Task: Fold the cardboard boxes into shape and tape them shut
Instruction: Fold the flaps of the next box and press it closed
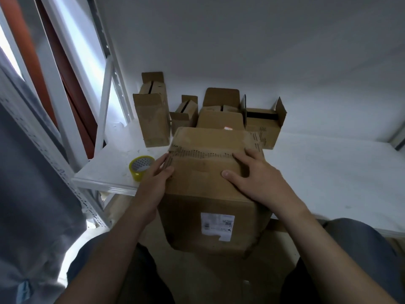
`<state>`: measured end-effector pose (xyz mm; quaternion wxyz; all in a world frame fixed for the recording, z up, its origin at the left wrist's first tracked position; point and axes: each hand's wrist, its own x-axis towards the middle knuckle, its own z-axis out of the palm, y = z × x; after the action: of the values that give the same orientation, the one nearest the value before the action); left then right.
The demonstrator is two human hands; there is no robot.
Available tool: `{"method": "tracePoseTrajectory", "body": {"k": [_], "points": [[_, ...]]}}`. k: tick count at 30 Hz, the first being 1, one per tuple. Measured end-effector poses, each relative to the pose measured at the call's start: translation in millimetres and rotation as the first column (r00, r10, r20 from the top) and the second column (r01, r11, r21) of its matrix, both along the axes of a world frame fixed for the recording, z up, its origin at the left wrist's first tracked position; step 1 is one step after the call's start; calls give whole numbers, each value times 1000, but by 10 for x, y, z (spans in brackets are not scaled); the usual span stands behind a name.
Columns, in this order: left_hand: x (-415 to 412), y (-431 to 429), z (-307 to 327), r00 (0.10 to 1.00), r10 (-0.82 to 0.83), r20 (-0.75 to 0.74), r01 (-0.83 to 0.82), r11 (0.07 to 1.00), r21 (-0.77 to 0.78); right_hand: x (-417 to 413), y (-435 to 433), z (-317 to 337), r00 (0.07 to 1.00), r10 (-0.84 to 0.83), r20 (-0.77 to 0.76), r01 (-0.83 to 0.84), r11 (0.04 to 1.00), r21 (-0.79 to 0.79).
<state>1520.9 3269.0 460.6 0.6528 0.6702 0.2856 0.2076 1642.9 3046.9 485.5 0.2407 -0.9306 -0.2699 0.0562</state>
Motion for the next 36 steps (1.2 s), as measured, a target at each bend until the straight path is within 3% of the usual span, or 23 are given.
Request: {"method": "tracePoseTrajectory", "body": {"k": [7,12,15,21,26,31,36], "points": [[-15,229,404,977,-43,210,35,999,41,-25,74,403,953,-64,296,35,994,104],[349,158,386,993,-53,101,40,992,122,254,248,440,986,-8,168,8,1000,2],[363,196,337,999,-13,44,6,985,171,205,247,324,980,-12,200,15,1000,-10],[87,261,333,1000,-23,7,22,997,79,-61,151,286,948,-59,312,79,996,-51],[83,101,138,995,28,-96,-10,984,175,-99,167,45,980,-34,198,65,987,-150],[358,164,283,988,92,-127,-47,947,317,231,307,164,982,-36,184,51,996,-78],[466,276,689,995,39,-94,-2,932,362,422,429,582,985,13,174,-11,1000,-11]]}}
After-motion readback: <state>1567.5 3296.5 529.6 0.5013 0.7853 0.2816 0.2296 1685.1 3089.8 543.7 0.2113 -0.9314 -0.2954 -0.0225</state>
